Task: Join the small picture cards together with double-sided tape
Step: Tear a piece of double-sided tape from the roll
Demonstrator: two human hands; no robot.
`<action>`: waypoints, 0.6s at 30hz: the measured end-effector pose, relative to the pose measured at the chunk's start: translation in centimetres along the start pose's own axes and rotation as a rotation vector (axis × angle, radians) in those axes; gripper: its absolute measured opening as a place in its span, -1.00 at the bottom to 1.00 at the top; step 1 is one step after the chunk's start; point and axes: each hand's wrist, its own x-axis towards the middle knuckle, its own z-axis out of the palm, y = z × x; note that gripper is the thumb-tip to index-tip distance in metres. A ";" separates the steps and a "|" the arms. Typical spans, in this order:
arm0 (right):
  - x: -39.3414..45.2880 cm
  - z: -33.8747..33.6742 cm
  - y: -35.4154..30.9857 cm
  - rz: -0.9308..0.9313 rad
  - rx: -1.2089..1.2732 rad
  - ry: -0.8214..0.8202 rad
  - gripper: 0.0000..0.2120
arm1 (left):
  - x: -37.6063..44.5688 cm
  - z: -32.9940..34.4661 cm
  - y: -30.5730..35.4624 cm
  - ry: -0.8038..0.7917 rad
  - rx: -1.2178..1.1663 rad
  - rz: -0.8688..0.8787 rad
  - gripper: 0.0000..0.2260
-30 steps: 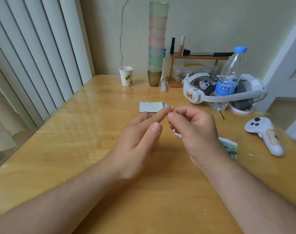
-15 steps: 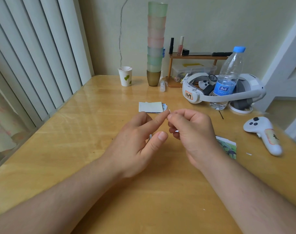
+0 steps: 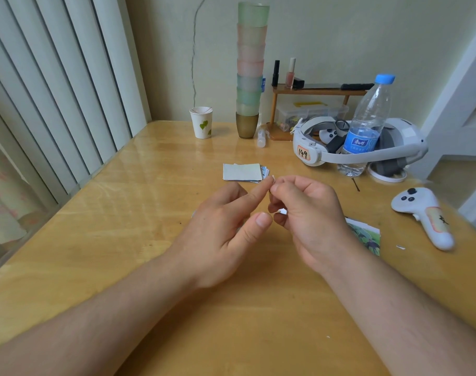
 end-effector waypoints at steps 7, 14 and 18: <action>0.1 -0.1 0.0 -0.028 0.079 -0.036 -0.72 | 0.6 0.5 1.2 -0.060 -0.956 -0.382 -0.56; 0.1 -0.1 -0.2 -0.033 0.114 -0.076 -0.90 | 1.0 -0.2 1.7 -0.068 -1.285 -0.507 -0.49; 0.0 -0.1 -0.3 -0.042 0.100 -0.077 -0.82 | 1.0 -0.2 1.8 -0.065 -1.313 -0.525 -0.48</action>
